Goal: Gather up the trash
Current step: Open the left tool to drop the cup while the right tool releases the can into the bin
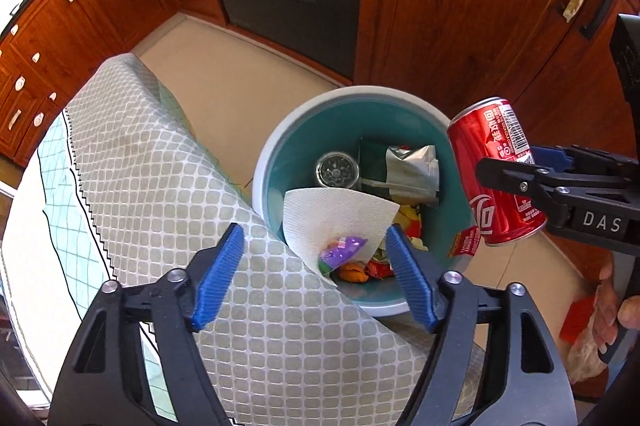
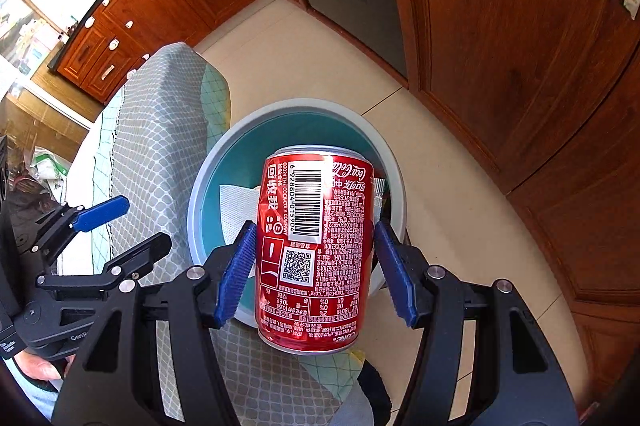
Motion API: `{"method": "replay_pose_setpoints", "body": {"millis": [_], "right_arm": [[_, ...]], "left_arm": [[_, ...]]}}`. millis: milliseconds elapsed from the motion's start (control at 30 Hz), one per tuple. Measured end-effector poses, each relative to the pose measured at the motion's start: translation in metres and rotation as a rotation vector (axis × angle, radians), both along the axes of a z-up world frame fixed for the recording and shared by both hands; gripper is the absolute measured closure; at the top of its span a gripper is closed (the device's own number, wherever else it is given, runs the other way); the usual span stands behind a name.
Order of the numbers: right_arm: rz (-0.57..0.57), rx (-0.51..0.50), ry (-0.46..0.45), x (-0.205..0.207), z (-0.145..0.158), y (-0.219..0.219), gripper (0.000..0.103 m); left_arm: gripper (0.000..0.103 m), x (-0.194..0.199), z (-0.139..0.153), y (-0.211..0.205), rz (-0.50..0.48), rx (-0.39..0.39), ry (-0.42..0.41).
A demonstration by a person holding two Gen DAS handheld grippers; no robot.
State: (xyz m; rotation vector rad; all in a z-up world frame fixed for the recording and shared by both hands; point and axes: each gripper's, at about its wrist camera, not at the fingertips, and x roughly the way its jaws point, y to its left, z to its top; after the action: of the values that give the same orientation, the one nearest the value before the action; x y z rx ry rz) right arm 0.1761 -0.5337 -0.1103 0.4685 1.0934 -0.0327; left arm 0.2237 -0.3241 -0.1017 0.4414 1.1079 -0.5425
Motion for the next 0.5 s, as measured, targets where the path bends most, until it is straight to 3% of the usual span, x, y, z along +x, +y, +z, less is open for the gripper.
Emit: {"method": "replay_pose_setpoints", "body": {"millis": [267,500], "right_arm": [[0.018,-0.015,0.015,0.005,0.0,0.008,0.045],[0.036,-0.031,0.033,0.014,-0.003,0.018,0.045]], "left_arm": [[0.011,-0.004,0.001,0.011,0.011,-0.013,-0.006],[0.009,-0.006,0.0,0.031,0.045,-0.043,0.023]]}}
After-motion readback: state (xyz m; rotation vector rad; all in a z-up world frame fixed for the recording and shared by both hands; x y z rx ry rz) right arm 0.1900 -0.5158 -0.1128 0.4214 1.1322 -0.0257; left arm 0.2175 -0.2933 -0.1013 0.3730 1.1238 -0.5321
